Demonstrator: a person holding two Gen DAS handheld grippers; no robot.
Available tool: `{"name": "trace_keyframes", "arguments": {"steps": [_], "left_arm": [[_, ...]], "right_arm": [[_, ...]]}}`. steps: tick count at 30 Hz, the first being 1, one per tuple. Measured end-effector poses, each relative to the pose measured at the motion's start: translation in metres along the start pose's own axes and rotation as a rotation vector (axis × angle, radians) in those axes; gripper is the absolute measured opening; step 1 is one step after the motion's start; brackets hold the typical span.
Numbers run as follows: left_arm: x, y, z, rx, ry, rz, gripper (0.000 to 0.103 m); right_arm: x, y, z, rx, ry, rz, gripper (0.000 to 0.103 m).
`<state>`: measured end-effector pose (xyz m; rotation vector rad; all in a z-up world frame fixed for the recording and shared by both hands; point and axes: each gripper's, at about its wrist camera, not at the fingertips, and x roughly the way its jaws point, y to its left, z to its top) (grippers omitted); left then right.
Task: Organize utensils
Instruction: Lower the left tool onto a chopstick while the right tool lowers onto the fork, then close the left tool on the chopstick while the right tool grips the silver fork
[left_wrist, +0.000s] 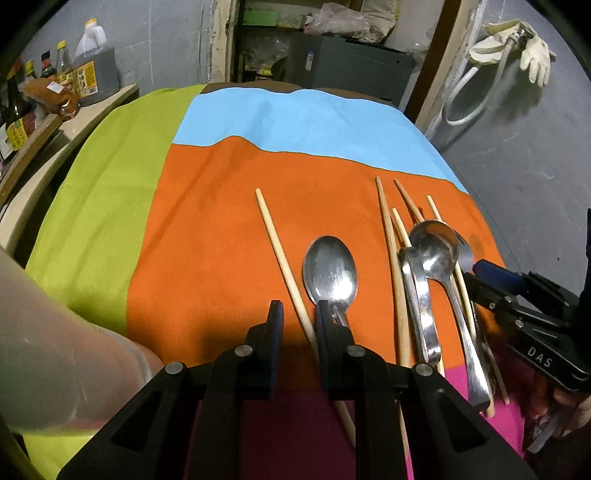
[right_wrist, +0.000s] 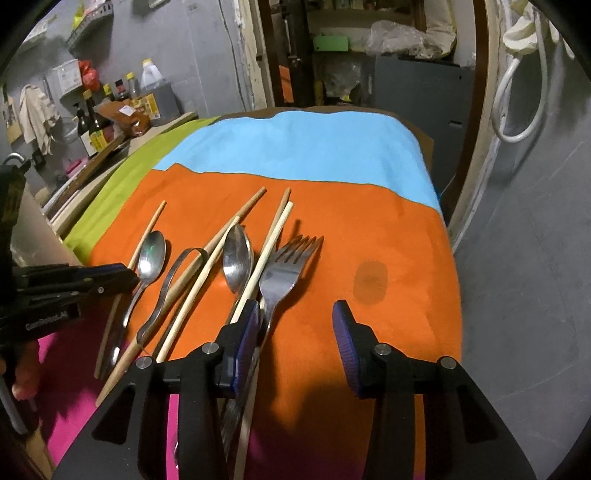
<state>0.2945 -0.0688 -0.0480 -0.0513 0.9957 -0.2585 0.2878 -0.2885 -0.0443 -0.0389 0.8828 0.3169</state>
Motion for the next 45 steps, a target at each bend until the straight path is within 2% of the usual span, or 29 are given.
{"name": "trace_keyframes", "arguments": {"steps": [5,6,8,10,13,15,19,25,28,33,39,45], "left_arm": [[0.005,0.000,0.007,-0.018,0.032,-0.002,0.015],[0.005,0.000,0.007,-0.018,0.038,-0.001,0.015],[0.006,0.000,0.008,-0.014,0.050,-0.003,0.015],[0.006,0.001,0.009,-0.017,0.064,-0.016,0.009],[0.004,0.001,0.008,-0.014,0.077,-0.033,0.003],[0.001,0.001,0.006,-0.013,0.076,-0.037,0.003],[-0.005,0.000,-0.002,-0.011,0.072,-0.038,0.003],[-0.014,-0.003,-0.014,0.000,0.075,-0.045,0.003],[-0.018,-0.002,-0.019,-0.001,0.067,-0.043,0.003],[-0.017,0.000,-0.022,-0.007,0.072,-0.032,0.003],[-0.014,0.000,-0.023,0.004,0.082,-0.035,0.003],[-0.011,0.001,-0.018,0.015,0.100,-0.040,0.003]], "right_arm": [[0.012,-0.005,0.009,0.039,0.031,0.033,0.037],[0.013,-0.008,0.010,0.054,0.030,0.051,0.034],[0.012,-0.013,0.012,0.101,0.034,0.111,0.019],[0.013,-0.019,0.012,0.156,0.040,0.162,0.014],[0.010,-0.023,0.009,0.198,0.030,0.190,0.011],[0.006,-0.024,0.007,0.214,0.014,0.202,0.006],[-0.005,-0.021,0.004,0.207,-0.037,0.190,0.004],[-0.010,-0.009,0.004,0.169,-0.063,0.182,0.003],[-0.006,-0.008,0.004,0.168,-0.045,0.165,0.003],[0.000,-0.013,0.008,0.189,-0.023,0.201,0.005],[0.010,-0.007,0.009,0.143,0.000,0.221,0.009],[0.017,0.001,0.021,0.075,0.009,0.242,0.008]]}}
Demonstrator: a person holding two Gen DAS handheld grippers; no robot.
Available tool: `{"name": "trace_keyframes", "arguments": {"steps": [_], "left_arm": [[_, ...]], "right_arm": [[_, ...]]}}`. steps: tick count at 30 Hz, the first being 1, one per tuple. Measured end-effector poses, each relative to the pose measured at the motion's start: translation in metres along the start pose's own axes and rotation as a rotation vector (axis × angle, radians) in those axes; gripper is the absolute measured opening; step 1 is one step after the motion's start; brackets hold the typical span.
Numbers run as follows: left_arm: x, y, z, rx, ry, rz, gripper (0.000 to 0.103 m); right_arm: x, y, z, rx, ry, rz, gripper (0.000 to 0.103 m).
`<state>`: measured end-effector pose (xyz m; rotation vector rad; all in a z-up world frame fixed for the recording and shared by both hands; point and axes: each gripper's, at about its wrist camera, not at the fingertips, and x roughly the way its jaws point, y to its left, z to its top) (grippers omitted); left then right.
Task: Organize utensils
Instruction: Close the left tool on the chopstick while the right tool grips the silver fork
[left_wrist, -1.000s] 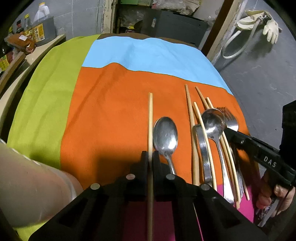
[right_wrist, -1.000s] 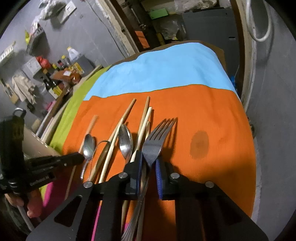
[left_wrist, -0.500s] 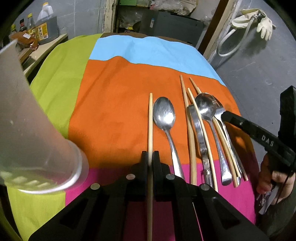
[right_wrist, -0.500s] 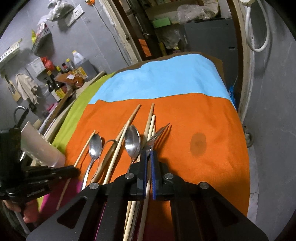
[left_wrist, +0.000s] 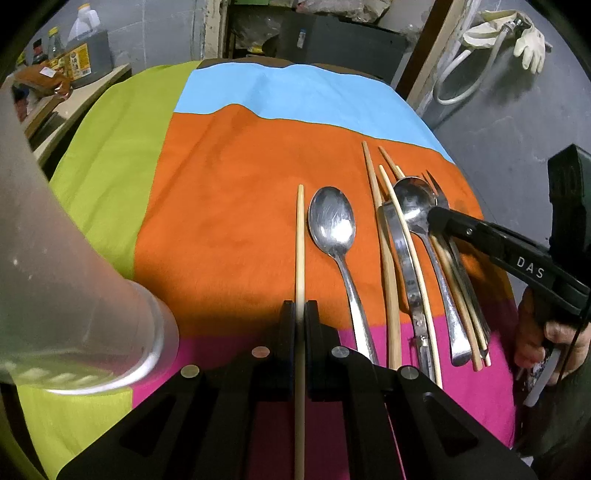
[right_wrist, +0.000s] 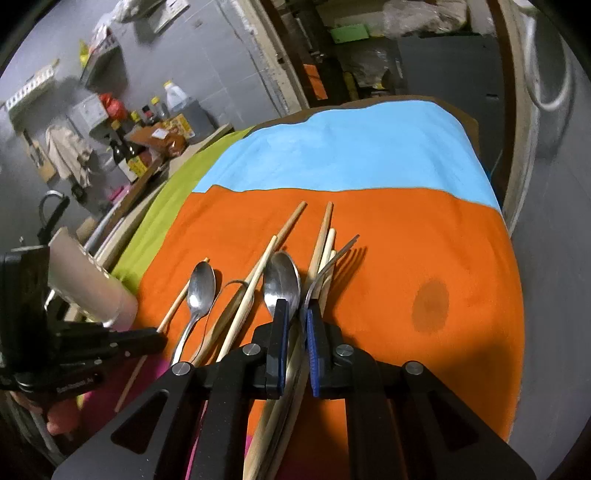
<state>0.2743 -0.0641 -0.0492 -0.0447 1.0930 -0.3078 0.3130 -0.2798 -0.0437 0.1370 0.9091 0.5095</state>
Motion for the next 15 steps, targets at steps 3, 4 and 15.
{"name": "trace_keyframes", "arguments": {"steps": [3,4,15], "left_arm": [[0.002,-0.001,0.002,0.007,0.003,0.001,0.003],[0.002,-0.001,0.003,0.012,0.003,0.003,0.003],[0.000,-0.003,-0.004,0.007,-0.014,-0.001,0.003]], "right_arm": [[0.006,-0.007,0.002,0.041,0.009,0.039,0.006],[0.006,-0.010,0.003,0.062,0.006,0.051,0.005],[-0.002,-0.017,-0.005,0.128,0.014,0.114,0.004]]}}
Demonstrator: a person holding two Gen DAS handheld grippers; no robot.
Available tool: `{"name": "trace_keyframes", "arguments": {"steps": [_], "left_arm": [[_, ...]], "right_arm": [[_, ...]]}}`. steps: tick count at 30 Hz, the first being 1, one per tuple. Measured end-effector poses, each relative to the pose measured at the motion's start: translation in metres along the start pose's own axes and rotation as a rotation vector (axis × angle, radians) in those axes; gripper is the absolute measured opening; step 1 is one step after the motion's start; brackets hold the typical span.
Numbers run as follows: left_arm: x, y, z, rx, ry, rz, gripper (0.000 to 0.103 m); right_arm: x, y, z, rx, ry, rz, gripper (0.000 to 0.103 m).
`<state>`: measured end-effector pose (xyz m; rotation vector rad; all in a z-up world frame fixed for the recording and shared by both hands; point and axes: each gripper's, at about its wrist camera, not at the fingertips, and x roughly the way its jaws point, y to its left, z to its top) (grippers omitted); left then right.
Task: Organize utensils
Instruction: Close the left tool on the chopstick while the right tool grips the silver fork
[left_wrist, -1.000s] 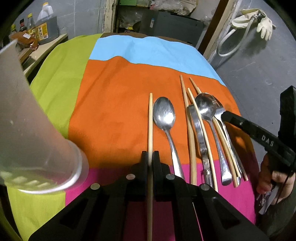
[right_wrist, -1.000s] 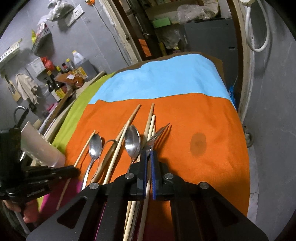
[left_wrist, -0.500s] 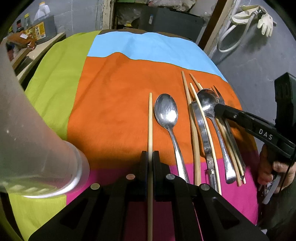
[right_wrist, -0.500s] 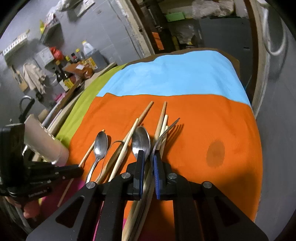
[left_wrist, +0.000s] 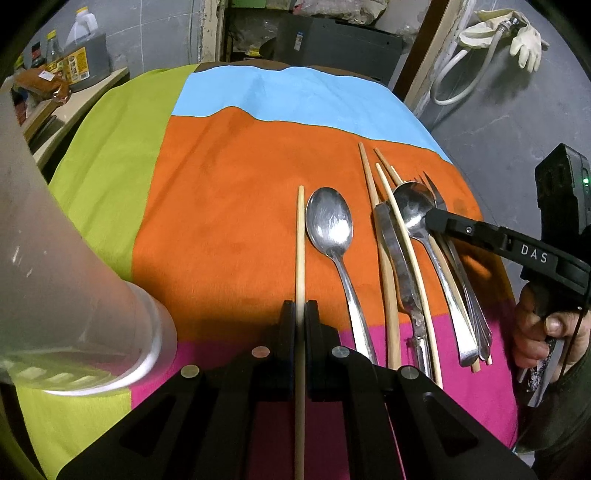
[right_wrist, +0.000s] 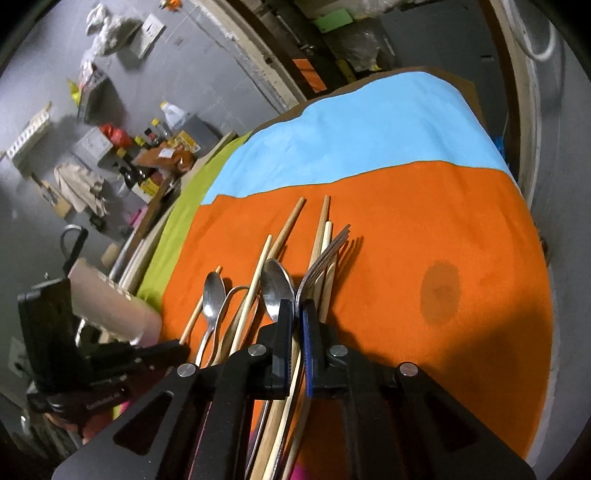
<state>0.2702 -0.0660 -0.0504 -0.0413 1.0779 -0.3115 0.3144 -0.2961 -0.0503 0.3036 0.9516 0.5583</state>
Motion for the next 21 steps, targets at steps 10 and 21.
{"name": "trace_keyframes", "arguments": {"steps": [10,21], "left_arm": [[-0.004,-0.001,-0.007,0.002,-0.004,-0.010,0.003],[-0.008,-0.001,-0.014,-0.008,-0.002,-0.026,0.003]], "right_arm": [[-0.014,0.011,-0.022,-0.067,0.059,0.018,0.005],[-0.032,0.016,-0.045,-0.079,0.089,-0.011,0.006]]}}
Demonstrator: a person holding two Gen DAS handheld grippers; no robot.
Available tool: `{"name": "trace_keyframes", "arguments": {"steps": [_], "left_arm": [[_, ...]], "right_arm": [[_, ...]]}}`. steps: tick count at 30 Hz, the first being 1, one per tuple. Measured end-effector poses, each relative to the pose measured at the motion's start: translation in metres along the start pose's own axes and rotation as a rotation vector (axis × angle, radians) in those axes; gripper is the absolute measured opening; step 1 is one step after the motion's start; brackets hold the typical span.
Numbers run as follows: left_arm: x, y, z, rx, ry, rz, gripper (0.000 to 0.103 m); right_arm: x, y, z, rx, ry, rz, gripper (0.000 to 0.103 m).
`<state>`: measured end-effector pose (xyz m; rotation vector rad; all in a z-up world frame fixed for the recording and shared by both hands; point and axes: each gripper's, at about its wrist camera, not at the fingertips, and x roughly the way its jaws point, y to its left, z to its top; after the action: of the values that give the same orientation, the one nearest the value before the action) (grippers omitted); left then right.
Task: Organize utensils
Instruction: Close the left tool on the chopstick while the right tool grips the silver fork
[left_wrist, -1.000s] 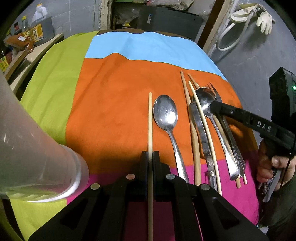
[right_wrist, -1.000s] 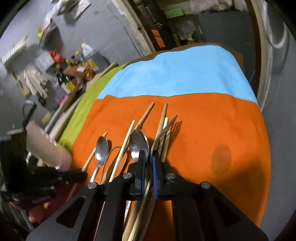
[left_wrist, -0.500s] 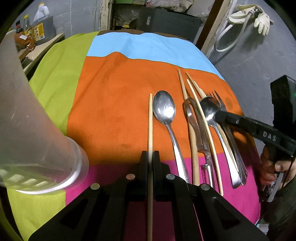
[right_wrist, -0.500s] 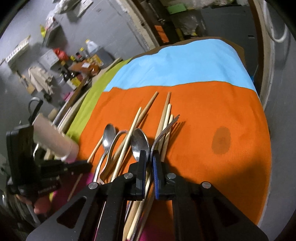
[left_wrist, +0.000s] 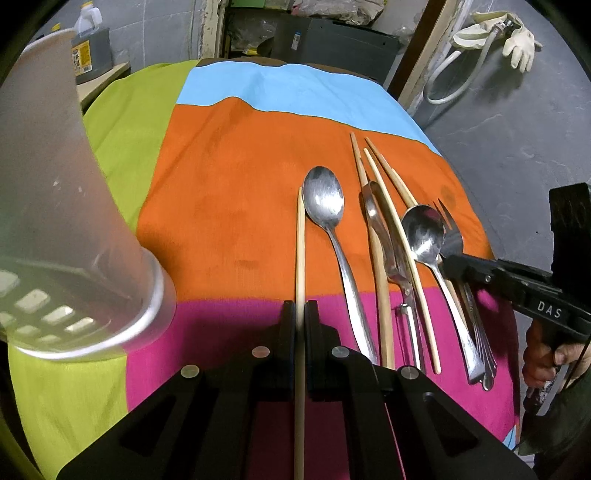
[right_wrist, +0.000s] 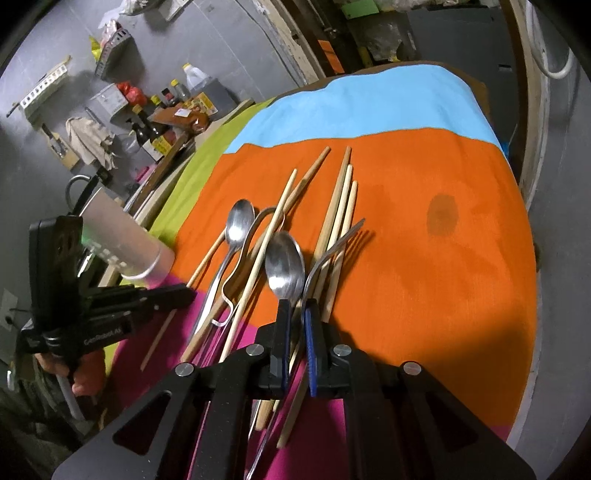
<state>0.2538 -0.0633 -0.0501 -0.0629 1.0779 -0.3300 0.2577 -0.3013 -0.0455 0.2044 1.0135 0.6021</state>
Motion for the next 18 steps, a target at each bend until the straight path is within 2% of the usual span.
{"name": "trace_keyframes", "arguments": {"steps": [5,9,12,18], "left_arm": [[0.000,-0.001,-0.001,0.000,-0.004,-0.002,0.003],[0.000,-0.001,-0.002,0.001,-0.011,0.001,0.003],[-0.003,0.000,-0.007,-0.015,-0.028,-0.027,0.003],[-0.023,-0.008,-0.018,0.009,-0.132,-0.067,0.003]], "right_arm": [[-0.005,0.002,-0.005,-0.020,-0.007,-0.033,0.004],[-0.001,-0.003,-0.006,0.042,-0.034,-0.019,0.002],[-0.002,-0.002,-0.009,0.073,-0.067,-0.020,0.001],[-0.015,0.004,-0.023,0.099,-0.162,-0.009,0.001]]}}
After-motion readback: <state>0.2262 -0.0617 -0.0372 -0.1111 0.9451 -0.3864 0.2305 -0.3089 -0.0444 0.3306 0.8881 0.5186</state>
